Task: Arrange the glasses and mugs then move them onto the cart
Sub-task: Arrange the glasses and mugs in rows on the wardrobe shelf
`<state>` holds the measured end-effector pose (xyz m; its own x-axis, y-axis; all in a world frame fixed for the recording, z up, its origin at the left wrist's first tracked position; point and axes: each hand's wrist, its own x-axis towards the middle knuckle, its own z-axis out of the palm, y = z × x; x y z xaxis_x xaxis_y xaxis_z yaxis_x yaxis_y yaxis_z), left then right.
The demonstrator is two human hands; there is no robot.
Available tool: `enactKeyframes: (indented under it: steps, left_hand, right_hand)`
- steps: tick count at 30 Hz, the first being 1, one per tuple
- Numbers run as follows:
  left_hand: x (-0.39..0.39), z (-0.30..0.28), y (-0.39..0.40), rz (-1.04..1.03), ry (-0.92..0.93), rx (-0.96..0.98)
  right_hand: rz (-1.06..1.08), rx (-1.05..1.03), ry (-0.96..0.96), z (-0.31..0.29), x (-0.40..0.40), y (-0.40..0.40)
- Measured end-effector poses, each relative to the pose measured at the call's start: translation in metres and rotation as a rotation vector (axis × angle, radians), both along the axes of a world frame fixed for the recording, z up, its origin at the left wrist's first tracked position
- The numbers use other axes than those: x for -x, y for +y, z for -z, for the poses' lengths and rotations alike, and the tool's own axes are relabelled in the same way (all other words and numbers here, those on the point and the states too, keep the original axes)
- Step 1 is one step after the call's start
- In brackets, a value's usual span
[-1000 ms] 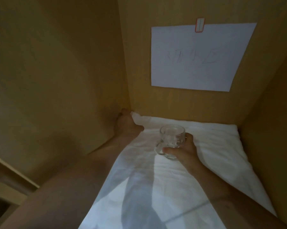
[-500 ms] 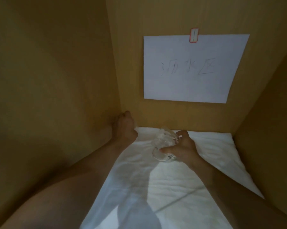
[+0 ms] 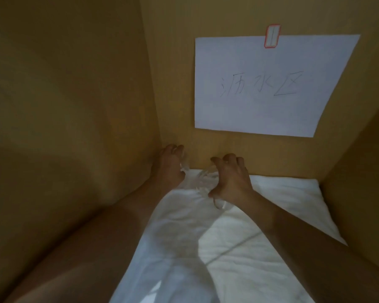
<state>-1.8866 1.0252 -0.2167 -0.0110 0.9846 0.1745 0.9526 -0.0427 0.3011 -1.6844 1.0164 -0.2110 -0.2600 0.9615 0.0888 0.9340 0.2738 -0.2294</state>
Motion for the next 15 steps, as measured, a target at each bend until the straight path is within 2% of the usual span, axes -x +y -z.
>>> enactKeyframes:
  steps: [5, 15]
  left_hand:
    - [0.004, 0.003, 0.007, 0.008, -0.023, -0.015]
    - [0.004, 0.006, 0.004, 0.018, -0.13, -0.033]
  right_hand:
    - [-0.089, 0.012, -0.009, 0.005, 0.016, 0.005]
    - [-0.177, 0.052, 0.205, 0.017, 0.017, 0.025]
